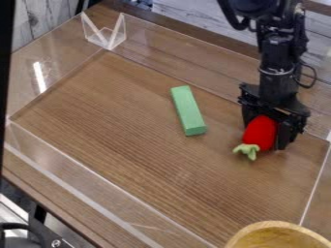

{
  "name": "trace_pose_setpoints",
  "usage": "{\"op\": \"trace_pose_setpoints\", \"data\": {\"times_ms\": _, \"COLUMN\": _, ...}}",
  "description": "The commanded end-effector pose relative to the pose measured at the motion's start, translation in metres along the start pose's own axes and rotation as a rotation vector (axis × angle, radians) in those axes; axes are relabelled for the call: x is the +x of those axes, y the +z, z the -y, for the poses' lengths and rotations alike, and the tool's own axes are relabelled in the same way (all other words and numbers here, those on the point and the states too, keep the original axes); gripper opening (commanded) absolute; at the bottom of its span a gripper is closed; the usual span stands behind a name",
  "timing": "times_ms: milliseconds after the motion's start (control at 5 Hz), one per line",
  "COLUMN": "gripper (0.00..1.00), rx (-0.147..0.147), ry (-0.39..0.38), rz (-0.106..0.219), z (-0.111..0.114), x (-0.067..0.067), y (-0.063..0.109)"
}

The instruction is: Move the red object to the right side of the table

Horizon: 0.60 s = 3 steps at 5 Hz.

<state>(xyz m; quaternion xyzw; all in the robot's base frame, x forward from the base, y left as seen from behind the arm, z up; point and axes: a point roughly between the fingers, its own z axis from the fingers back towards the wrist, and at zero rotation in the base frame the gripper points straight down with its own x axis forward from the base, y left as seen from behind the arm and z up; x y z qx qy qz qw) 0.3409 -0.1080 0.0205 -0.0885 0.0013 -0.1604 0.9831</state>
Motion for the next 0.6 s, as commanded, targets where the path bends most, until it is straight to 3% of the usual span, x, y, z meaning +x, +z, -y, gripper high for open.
{"op": "trace_pose_setpoints", "data": {"times_ms": 0, "gripper": 0.00, "rx": 0.010, "ry": -0.056, "rz": 0.035, "z": 0.0170, "x": 0.0030, "y": 0.0109}}
{"op": "trace_pose_setpoints", "data": {"times_ms": 200, "gripper": 0.00, "rx": 0.017, "ry": -0.009, "rz": 0.040, "z": 0.0136, "x": -0.0010, "y": 0.0115}}
{"op": "trace_pose_setpoints", "data": {"times_ms": 400, "gripper": 1.00, "rx": 0.021, "ry": 0.033, "rz": 0.041, "z": 0.0094, "x": -0.0042, "y": 0.0116}}
